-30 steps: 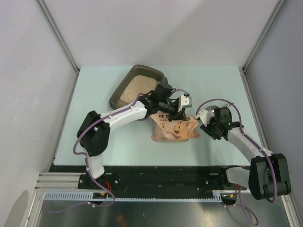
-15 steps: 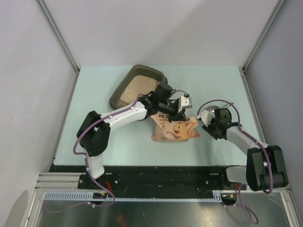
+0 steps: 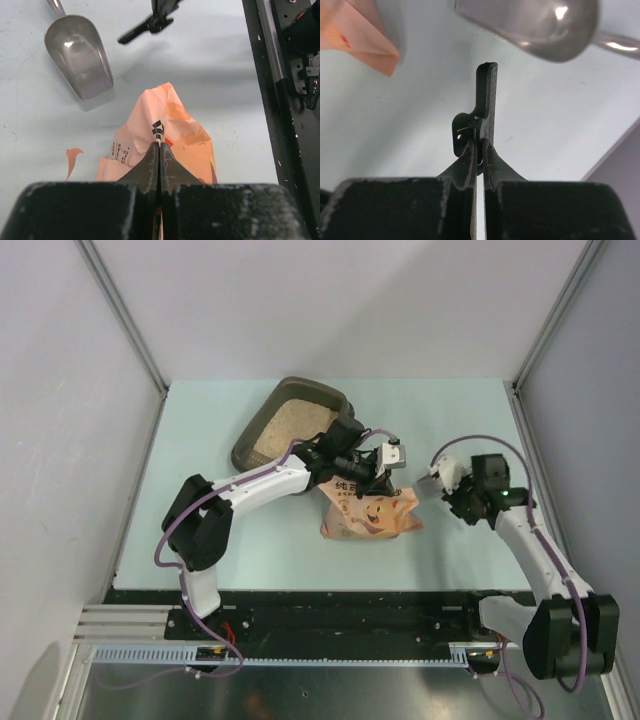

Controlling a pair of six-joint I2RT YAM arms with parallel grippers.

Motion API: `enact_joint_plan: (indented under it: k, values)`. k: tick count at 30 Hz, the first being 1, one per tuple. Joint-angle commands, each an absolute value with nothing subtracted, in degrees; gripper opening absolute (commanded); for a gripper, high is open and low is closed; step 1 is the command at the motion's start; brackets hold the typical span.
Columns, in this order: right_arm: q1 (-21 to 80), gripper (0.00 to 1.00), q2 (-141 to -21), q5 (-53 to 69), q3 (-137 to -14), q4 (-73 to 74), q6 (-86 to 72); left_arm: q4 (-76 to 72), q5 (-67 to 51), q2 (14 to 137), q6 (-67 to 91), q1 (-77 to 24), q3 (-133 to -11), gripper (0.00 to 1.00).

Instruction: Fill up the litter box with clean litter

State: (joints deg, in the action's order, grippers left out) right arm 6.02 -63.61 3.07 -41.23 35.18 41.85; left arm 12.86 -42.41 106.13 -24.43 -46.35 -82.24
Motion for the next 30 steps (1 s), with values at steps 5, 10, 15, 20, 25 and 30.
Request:
enact_joint_plan:
  k: [5, 10, 15, 20, 25, 30]
  values:
    - [-3.1, 0.0, -58.0, 30.0, -60.5, 66.9, 53.8, 14.4, -43.9, 103.5, -24.7, -46.1, -83.0, 0.0]
    - [-6.1, 0.0, -61.1, 44.4, -62.2, 86.9, 70.8, 14.3, -43.7, 104.2, -24.4, -46.1, -83.8, 0.0]
    - [-4.8, 0.0, -63.7, 48.1, -64.4, 86.8, 70.8, 14.3, -40.9, 102.7, -25.0, -46.1, -83.9, 0.0]
    - [4.9, 0.0, -68.5, 49.8, -66.4, 82.8, 65.7, 13.1, -38.8, 99.5, -27.7, -46.2, -82.4, 0.0]
    - [9.2, 0.0, -71.6, 49.6, -66.7, 72.1, 55.8, 13.1, -40.9, 98.1, -30.0, -46.2, -80.6, 0.0]
    - [7.6, 0.0, -76.7, 48.7, -70.0, 71.8, 55.6, 13.1, -41.2, 97.9, -31.5, -45.9, -79.2, 0.0]
